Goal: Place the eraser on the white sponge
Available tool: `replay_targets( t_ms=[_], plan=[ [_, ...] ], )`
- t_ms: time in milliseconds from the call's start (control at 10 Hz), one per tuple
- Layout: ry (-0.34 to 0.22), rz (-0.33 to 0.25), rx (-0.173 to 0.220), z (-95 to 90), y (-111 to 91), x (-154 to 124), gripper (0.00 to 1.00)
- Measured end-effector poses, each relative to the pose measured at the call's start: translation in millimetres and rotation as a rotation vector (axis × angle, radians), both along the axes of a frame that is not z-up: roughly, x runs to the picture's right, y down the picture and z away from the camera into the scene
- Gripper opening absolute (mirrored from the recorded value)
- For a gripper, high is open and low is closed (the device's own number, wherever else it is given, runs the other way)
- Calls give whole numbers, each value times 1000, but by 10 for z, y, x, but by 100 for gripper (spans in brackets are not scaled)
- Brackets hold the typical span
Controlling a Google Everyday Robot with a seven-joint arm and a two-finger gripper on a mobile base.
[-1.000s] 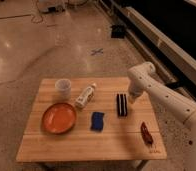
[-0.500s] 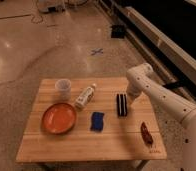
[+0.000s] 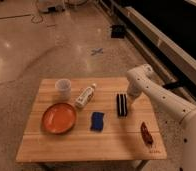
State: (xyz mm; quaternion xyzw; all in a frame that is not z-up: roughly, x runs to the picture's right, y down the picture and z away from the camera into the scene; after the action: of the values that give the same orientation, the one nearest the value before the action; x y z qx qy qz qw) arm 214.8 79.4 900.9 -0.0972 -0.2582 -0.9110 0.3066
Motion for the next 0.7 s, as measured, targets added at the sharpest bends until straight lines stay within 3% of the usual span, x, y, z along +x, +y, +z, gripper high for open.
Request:
replay_targets(
  t_ms=[100,200,500,700],
  plan=[
    [-5,1,12,21,36,17,44],
    [-6,0,10,45,39,11,55],
    [-60,-71,-1,-113,-23,-205,80],
    [-63,-83,5,-238,-158,-341,80]
  ],
)
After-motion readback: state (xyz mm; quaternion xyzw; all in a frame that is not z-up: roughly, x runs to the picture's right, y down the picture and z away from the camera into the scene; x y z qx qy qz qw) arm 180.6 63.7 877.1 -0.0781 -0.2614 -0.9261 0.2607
